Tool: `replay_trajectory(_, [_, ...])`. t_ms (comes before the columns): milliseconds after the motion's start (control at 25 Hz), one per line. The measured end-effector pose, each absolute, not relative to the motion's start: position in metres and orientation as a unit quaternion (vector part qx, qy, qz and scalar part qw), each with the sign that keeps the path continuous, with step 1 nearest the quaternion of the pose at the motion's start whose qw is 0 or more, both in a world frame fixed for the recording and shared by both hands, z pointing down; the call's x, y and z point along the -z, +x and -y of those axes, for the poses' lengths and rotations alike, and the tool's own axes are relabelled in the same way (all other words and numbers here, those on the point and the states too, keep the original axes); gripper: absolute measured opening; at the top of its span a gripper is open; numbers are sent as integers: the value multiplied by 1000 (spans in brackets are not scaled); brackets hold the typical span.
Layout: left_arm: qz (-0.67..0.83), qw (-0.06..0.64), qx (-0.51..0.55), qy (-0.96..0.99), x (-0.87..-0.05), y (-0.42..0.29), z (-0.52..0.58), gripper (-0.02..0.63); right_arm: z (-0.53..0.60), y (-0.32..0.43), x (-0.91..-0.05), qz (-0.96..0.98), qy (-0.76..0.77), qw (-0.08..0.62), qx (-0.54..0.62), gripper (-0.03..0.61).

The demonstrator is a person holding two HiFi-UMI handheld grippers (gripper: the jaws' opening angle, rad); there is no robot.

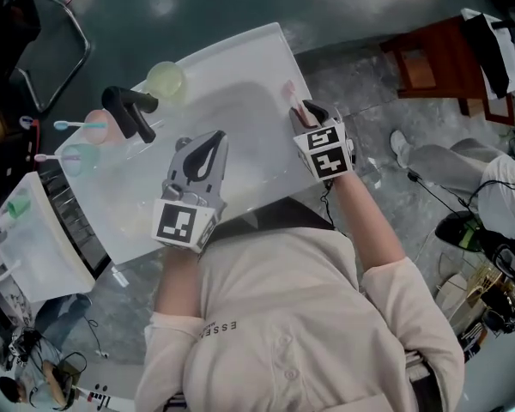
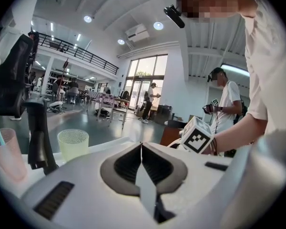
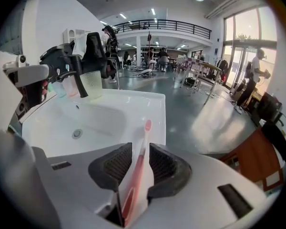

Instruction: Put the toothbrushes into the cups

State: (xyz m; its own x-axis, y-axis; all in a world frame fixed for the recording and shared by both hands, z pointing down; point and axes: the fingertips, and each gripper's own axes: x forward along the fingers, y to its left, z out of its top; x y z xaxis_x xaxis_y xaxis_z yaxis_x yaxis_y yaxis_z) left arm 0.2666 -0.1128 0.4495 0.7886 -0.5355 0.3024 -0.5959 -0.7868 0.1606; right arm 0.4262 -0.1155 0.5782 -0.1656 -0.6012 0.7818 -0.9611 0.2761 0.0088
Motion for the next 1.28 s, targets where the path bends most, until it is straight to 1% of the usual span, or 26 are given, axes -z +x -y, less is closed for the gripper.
replay_trajectory(200, [314, 135, -129, 931, -457, 265, 119, 4, 131, 426, -587, 702, 534, 365, -298, 117])
replay_trajectory(360, [318, 135, -129, 930, -456, 264, 121, 5, 133, 428, -591, 698, 529, 371, -310, 94])
replay_trajectory(400, [319, 134, -128, 929, -455, 263, 122, 4, 134, 428, -591, 697, 528, 373, -310, 71])
replay_trajectory(480, [323, 132, -127, 929, -453, 261, 123, 5, 136, 428, -590, 695, 525, 378, -312, 48])
replay_trajectory(680, [331, 126, -124, 927, -443, 253, 120, 5, 134, 424, -582, 701, 515, 384, -309, 44])
replay_trajectory(960, [369, 110, -105, 917, -422, 221, 128, 3, 161, 384, -539, 753, 497, 348, -256, 40])
replay_trajectory(1200, [403, 88, -96, 906, -401, 184, 131, 5, 193, 320, -473, 826, 459, 270, -185, 38])
replay_trajectory(1280, [417, 86, -93, 900, -397, 170, 133, 5, 204, 300, -455, 842, 447, 255, -162, 38])
